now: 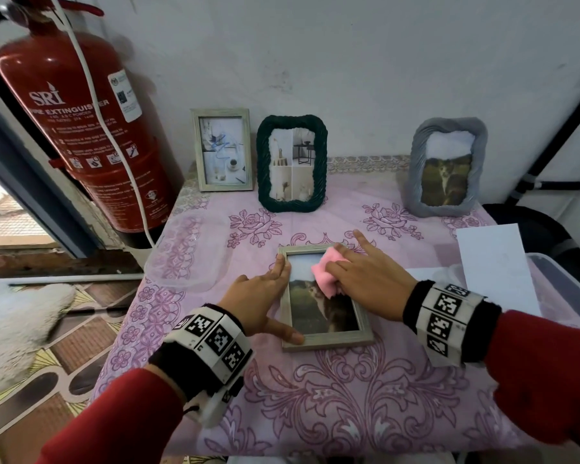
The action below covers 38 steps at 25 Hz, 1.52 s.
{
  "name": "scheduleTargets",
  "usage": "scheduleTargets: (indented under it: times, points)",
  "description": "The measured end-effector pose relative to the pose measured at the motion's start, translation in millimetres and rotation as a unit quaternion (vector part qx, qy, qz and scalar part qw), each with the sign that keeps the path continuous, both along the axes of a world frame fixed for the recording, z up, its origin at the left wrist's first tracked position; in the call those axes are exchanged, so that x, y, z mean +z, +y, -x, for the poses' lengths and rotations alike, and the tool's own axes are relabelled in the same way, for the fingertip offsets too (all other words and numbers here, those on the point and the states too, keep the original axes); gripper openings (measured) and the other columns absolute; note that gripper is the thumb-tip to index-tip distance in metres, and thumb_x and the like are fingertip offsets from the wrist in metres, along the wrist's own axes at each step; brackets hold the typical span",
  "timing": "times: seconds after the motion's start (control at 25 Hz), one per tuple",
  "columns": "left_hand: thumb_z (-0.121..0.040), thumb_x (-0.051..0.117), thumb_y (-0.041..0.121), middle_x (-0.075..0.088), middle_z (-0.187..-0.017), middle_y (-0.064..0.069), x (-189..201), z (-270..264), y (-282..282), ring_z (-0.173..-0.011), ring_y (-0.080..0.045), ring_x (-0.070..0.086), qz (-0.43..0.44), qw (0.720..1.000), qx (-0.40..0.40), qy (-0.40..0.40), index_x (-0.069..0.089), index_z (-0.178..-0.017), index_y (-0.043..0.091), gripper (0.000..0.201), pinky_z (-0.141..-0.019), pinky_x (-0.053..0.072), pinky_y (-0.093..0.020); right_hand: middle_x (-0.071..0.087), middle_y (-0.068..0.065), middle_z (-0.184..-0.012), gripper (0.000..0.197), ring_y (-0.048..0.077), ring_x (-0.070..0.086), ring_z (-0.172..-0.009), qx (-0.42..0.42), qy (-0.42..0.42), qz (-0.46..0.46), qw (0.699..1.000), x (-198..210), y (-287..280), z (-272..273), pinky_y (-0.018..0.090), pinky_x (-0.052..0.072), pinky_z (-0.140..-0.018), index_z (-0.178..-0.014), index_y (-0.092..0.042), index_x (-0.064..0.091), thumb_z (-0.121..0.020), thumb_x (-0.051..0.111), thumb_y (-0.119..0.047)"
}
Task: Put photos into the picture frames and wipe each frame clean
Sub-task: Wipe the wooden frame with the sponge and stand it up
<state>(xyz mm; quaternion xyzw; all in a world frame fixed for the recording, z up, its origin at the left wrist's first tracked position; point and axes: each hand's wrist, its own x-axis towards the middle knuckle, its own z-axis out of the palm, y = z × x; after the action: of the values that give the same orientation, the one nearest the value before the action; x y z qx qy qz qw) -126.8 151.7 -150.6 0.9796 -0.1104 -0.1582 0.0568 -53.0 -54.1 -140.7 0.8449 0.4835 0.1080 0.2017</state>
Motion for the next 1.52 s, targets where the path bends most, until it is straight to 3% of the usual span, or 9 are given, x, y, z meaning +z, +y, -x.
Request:
scheduleTargets:
  times: [0.16,0.32,0.56,0.76,0.92,1.12,1.24,1.4,1.52]
  points:
    - [-0.065,0.063,0.069,-0.013,-0.158,-0.004,0.1,-1.1,0.7,-0.138,-0.018,0.031,0.010,1.000,0.003,0.002,-0.008,-0.149,0.011,0.124,-0.106,0.033,-0.038,0.056,0.004,-0.127,0.029,0.022,0.043,-0.126,-0.042,0.118,-0.038,0.991,-11.6,7.6,-28.4,0.038,0.026,-0.103,-0.121,-0.019,0.045,-0.098,0.033,-0.030]
    - [-0.066,0.064,0.068,-0.013,-0.158,-0.005,1.9,-1.3,-0.9,-0.138,-0.019,0.032,0.008,1.000,0.004,0.007,-0.007,-0.149,0.010,0.123,-0.107,0.032,-0.037,0.058,0.003,-0.111,0.026,0.020,0.047,-0.107,-0.083,0.216,-0.126,0.965,-13.5,12.2,-32.3,0.032,0.025,-0.090,-0.115,-0.019,0.048,-0.097,0.036,-0.033]
    - [-0.066,0.064,0.067,-0.013,-0.157,-0.009,6.7,-1.6,-6.0,-0.136,-0.021,0.035,-0.020,1.000,0.008,0.017,-0.009,-0.148,0.007,0.125,-0.109,0.029,-0.040,0.057,-0.002,-0.096,0.016,0.016,0.047,-0.094,-0.061,0.295,-0.145,0.942,-6.5,-0.6,2.4,0.035,0.029,-0.098,-0.101,-0.022,0.051,-0.095,0.039,-0.031]
    - [-0.066,0.065,0.066,-0.014,-0.157,-0.007,9.7,-2.2,-7.4,-0.139,-0.020,0.031,-0.027,0.999,0.001,0.019,-0.009,-0.148,0.008,0.126,-0.110,0.029,-0.041,0.058,-0.009,-0.095,0.020,0.014,0.048,-0.094,-0.002,0.219,-0.093,0.971,2.1,-11.0,37.1,0.033,0.029,-0.101,-0.095,-0.030,0.052,-0.091,0.032,-0.030]
    - [-0.066,0.066,0.065,-0.013,-0.158,-0.006,9.0,-2.3,-6.2,-0.140,-0.019,0.028,-0.016,1.000,0.001,0.017,-0.008,-0.149,0.009,0.125,-0.110,0.028,-0.040,0.060,-0.005,-0.093,0.025,0.018,0.053,-0.097,0.023,0.137,-0.048,0.989,5.8,-9.2,41.1,0.045,0.017,-0.116,-0.096,-0.028,0.053,-0.094,0.028,-0.027]
    - [-0.067,0.061,0.070,-0.010,-0.158,-0.009,5.4,-3.2,-4.8,-0.136,-0.021,0.035,-0.028,1.000,-0.008,0.004,-0.005,-0.149,0.008,0.122,-0.107,0.032,-0.039,0.070,-0.006,-0.082,0.009,0.027,0.066,-0.106,0.035,0.004,0.001,0.999,9.1,-9.9,35.7,0.055,0.046,-0.097,-0.090,-0.023,0.069,-0.083,0.065,-0.028]
    - [-0.067,0.060,0.070,-0.009,-0.158,-0.010,3.9,-3.7,-5.4,-0.136,-0.022,0.035,-0.029,1.000,-0.010,0.002,-0.005,-0.149,0.008,0.121,-0.107,0.032,-0.039,0.071,0.000,-0.086,0.016,0.030,0.064,-0.109,0.036,0.016,-0.028,0.999,6.8,-7.0,25.9,0.054,0.047,-0.095,-0.091,-0.017,0.069,-0.077,0.072,-0.024]
    - [-0.068,0.059,0.070,-0.010,-0.158,-0.009,2.4,-3.0,-3.6,-0.136,-0.020,0.034,-0.018,1.000,-0.013,0.000,-0.006,-0.149,0.008,0.121,-0.107,0.032,-0.038,0.054,0.015,-0.133,0.029,0.024,0.035,-0.138,-0.045,0.105,-0.043,0.993,-0.5,6.0,-1.2,0.041,0.013,-0.118,-0.116,-0.012,0.051,-0.098,0.039,-0.030]
    - [-0.068,0.059,0.070,-0.010,-0.158,-0.008,1.9,-3.0,-3.0,-0.136,-0.021,0.034,-0.014,1.000,-0.018,0.000,-0.006,-0.149,0.009,0.120,-0.107,0.032,-0.038,0.051,0.009,-0.135,0.034,0.018,0.035,-0.134,-0.076,0.145,-0.122,0.979,-7.5,20.2,-18.3,0.032,0.015,-0.111,-0.123,-0.014,0.048,-0.099,0.034,-0.034]
